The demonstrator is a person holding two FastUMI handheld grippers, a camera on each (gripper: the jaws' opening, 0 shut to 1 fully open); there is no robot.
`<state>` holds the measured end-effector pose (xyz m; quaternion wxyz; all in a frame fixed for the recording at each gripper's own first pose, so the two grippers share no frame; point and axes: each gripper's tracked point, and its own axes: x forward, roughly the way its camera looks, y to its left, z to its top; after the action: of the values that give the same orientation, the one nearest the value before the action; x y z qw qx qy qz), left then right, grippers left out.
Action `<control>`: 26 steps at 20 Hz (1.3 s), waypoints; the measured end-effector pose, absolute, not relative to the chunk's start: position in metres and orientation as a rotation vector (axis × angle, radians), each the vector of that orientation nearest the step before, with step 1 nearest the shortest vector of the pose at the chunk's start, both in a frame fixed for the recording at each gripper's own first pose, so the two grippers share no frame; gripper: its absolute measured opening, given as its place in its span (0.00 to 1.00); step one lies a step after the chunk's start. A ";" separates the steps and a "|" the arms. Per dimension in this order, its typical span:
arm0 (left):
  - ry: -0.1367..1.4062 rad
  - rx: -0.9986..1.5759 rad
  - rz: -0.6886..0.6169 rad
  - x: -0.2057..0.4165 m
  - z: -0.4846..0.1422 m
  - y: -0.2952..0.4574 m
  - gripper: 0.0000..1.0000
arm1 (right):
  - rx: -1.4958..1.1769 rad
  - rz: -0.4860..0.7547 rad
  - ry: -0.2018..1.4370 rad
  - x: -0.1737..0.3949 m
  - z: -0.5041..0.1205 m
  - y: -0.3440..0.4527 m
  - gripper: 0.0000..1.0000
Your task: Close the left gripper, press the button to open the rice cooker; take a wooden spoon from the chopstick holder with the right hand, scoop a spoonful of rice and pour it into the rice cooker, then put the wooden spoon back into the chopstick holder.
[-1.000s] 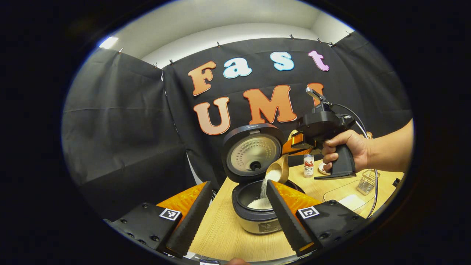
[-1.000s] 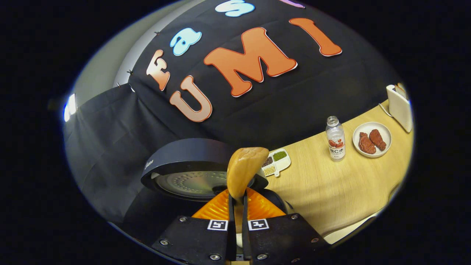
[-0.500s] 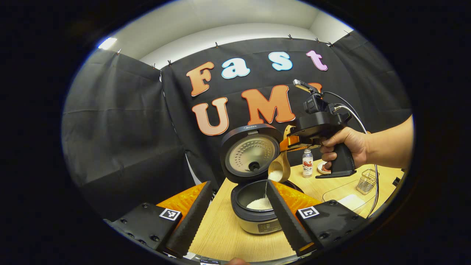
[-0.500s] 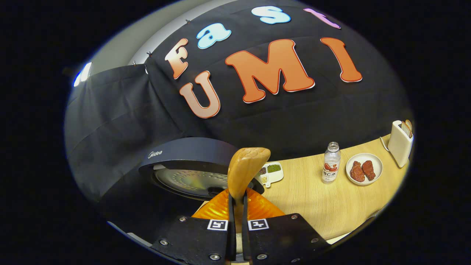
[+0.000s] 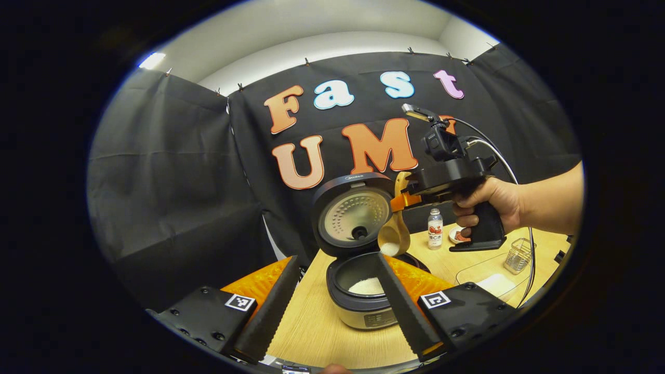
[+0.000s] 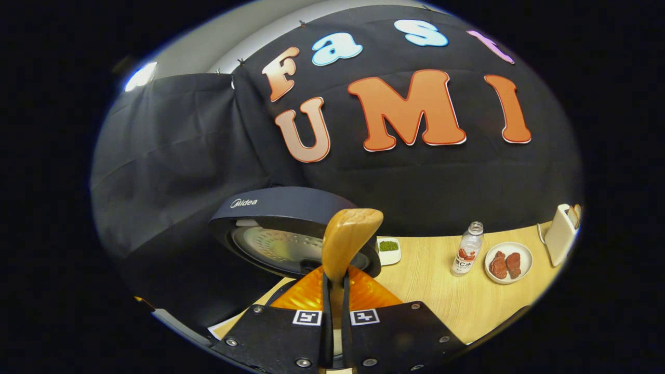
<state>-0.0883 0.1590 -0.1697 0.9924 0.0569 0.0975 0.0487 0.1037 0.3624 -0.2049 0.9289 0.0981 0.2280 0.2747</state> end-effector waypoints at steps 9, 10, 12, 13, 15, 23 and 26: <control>0.213 0.115 0.109 -0.091 -0.177 0.164 1.00 | -0.033 0.622 0.379 0.088 -0.201 0.376 0.06; 0.214 0.116 0.111 -0.092 -0.177 0.164 1.00 | -0.061 0.631 0.366 0.085 -0.198 0.378 0.06; 0.214 0.117 0.110 -0.092 -0.177 0.163 1.00 | -0.121 0.655 0.334 0.081 -0.194 0.383 0.06; 0.213 0.120 0.110 -0.093 -0.176 0.163 1.00 | -0.154 0.668 0.315 0.077 -0.192 0.387 0.06; 0.211 0.122 0.109 -0.092 -0.177 0.162 1.00 | -0.211 0.689 0.280 0.071 -0.189 0.388 0.06; 0.207 0.130 0.104 -0.089 -0.174 0.153 1.00 | -0.161 0.665 0.283 0.069 -0.179 0.362 0.06; 0.200 0.132 0.092 -0.087 -0.172 0.143 1.00 | -0.082 0.619 0.315 0.071 -0.176 0.329 0.06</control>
<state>-0.0867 0.1427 -0.1719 0.9918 0.0657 0.0999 0.0460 0.0712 0.3294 -0.1757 0.9395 -0.0402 0.1542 0.3032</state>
